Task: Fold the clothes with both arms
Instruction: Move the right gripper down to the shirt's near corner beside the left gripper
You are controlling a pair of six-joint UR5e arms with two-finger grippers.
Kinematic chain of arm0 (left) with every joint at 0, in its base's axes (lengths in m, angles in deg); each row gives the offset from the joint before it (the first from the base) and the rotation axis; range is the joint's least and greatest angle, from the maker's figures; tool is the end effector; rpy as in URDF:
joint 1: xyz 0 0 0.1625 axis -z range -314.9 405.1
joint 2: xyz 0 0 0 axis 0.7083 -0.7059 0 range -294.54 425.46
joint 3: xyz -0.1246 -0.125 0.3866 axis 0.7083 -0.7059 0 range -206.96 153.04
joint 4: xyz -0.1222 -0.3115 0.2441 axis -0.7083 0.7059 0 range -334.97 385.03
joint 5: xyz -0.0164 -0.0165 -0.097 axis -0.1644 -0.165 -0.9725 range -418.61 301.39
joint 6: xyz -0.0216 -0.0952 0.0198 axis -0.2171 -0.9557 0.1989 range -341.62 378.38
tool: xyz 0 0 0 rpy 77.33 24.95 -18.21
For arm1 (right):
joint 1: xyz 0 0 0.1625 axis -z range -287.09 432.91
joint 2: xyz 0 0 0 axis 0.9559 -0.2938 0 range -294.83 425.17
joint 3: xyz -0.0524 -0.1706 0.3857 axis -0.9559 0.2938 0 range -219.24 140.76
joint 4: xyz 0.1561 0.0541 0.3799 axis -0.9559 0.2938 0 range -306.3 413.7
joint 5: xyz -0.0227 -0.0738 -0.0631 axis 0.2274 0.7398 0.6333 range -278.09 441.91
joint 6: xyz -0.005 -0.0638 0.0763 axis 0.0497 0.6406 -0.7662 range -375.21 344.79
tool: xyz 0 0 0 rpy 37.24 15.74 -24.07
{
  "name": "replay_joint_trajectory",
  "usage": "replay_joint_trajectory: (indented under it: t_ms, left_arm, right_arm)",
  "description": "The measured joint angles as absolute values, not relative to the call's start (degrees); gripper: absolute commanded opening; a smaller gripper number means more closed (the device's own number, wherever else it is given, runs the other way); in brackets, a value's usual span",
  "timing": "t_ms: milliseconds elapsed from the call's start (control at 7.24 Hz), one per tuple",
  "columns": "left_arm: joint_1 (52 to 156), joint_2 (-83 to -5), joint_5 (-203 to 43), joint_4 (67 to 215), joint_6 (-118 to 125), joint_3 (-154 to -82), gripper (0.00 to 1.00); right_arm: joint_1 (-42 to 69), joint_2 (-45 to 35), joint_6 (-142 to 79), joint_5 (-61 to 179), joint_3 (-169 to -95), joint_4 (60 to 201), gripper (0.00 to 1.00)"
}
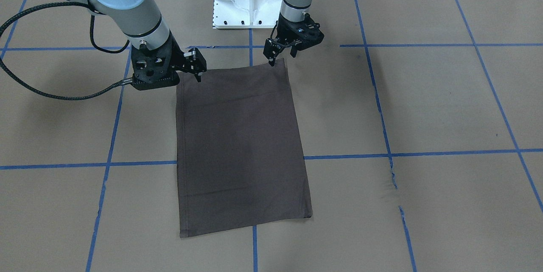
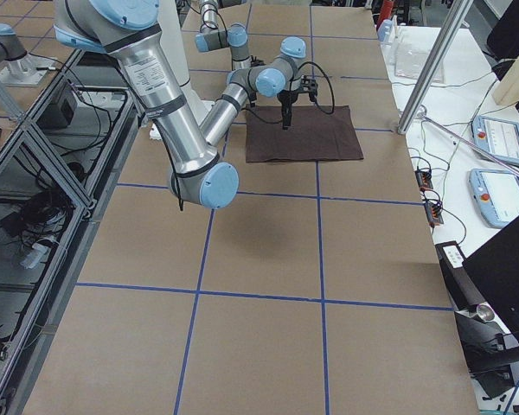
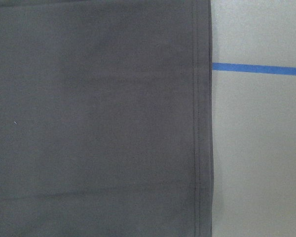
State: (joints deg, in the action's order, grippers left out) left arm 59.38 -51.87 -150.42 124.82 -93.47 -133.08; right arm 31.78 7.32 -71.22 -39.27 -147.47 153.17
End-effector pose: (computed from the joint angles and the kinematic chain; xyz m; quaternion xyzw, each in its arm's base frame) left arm 0.5680 -0.2789 0.2500 -0.0437 0.4461 -0.2705 0.8520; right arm -0.4037 -0.4612 0.2193 0.0056 -0.4203 -0.0375 0.9066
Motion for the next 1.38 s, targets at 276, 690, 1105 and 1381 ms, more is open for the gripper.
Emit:
replay_joint_trajectory:
  t_ms: [276,690,1105,1381]
  left_arm:
    - [59.3,-53.0,-150.2,125.0,-93.5,-131.5,0.86]
    - [59.3,-53.4,-150.2,125.2,-93.5,-130.8,0.70]
    - [59.3,-54.2,-150.1,125.3,-93.4,-129.3,0.55]
    - [59.3,-54.4,-150.2,125.3,-93.3,-129.2,0.41]
  right_arm:
    - [31.7,7.3,-71.2,-39.2,-147.4,153.2,1.00]
    - [31.5,7.3,-71.2,-39.2,-147.3,153.2,1.00]
    - [31.3,7.3,-71.2,-39.3,-147.3,153.2,1.00]
    - [31.2,7.3,-71.2,-39.3,-147.3,153.2,1.00]
